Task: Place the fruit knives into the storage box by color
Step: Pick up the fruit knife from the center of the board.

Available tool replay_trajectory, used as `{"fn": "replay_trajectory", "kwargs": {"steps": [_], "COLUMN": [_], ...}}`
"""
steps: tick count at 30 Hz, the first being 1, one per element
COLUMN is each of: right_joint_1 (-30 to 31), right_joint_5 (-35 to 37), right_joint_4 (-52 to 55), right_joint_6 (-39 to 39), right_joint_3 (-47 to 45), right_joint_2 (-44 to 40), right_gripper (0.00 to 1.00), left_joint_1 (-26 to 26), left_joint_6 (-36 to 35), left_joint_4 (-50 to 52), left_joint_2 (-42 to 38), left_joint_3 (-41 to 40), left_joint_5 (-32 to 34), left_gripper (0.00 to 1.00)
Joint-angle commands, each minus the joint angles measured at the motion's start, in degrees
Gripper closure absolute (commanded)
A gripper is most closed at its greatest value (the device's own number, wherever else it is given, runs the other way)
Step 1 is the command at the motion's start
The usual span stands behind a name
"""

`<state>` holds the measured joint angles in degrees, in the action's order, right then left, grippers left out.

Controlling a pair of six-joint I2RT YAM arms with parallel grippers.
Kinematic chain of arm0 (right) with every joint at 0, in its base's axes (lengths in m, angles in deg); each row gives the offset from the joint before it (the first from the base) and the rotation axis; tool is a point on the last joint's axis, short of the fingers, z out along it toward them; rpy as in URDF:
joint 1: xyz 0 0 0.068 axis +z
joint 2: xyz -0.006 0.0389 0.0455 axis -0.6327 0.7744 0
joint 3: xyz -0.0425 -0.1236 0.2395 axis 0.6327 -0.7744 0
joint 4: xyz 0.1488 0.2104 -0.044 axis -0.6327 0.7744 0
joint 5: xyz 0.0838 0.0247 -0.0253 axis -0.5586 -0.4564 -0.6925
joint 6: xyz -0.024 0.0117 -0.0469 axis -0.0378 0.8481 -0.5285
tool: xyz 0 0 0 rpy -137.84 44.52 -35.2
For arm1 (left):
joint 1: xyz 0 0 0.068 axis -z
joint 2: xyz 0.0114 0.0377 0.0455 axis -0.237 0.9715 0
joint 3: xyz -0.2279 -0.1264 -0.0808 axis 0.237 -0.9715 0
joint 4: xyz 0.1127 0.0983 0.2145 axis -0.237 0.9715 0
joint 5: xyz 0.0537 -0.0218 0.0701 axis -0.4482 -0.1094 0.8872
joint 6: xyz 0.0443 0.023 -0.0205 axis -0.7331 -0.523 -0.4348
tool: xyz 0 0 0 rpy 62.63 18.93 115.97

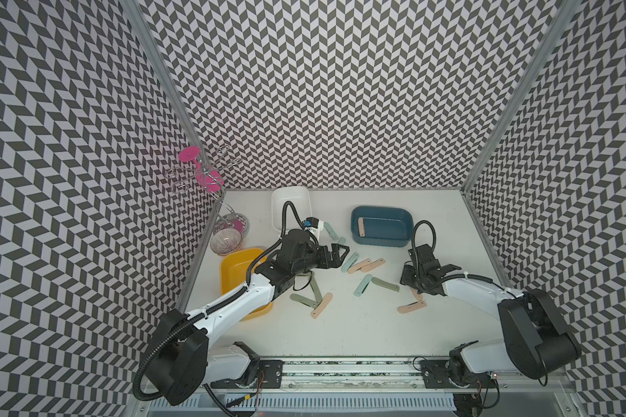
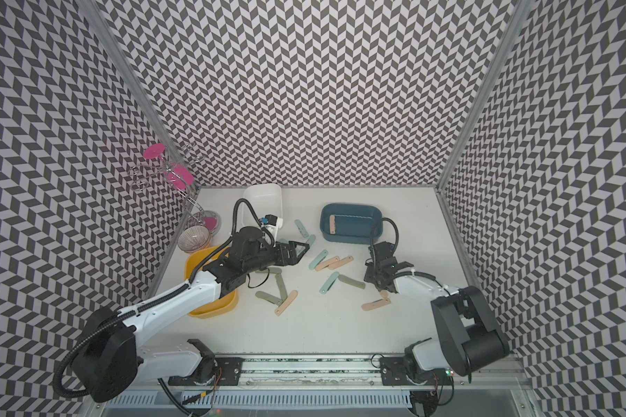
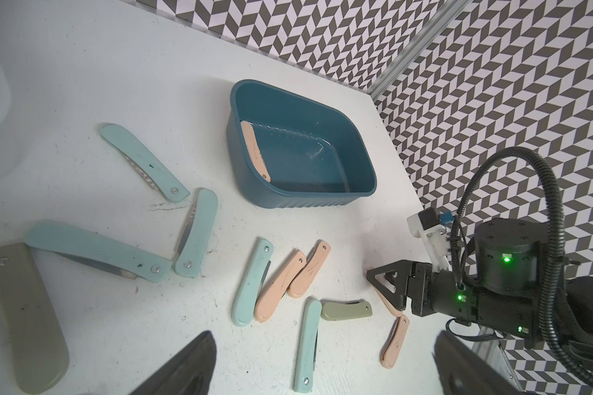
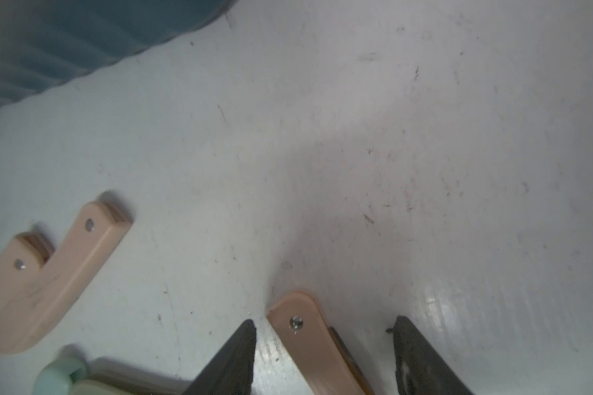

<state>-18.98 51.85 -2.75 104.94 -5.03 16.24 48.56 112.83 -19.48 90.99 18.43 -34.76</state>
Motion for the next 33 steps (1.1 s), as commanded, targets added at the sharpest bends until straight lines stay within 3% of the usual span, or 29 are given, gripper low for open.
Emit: {"fn": "replay_trajectory", "kwargs": {"steps": [1,9,17,33], "right_joint_1": [1.23,1.70,1.62,3.37], "right_joint_5": [2.53,4.17,5.85,2.68], "right_joint_4": [1.19,0.83,-0.26,-0.70], "right_joint_6": [-1.03,-1.69,-1.78,0.20], "right_joint_3": [-0.30,0.93,1.95,-1.78], "right_joint_2": [-0.63,3.68,6.49,2.10], "right_gripper": [0.36,0.44,0.65,0.62], "left_joint_1": [0.31,0.31,0.31,0.72], "left_joint_6": [-0.50,-0.39,-0.42,0.04], "left_joint_4": [-0.64,-0.18,0.49,0.66], "left_joint_2": [0.42,-0.47,-1.44,-1.36], "left_joint_3": [1.55,1.46,1.33,1.37], "left_joint_5": [-0.04,0.38,0.89,0.99], "left_gripper": [0.00,0.00,0.00,0.00]}}
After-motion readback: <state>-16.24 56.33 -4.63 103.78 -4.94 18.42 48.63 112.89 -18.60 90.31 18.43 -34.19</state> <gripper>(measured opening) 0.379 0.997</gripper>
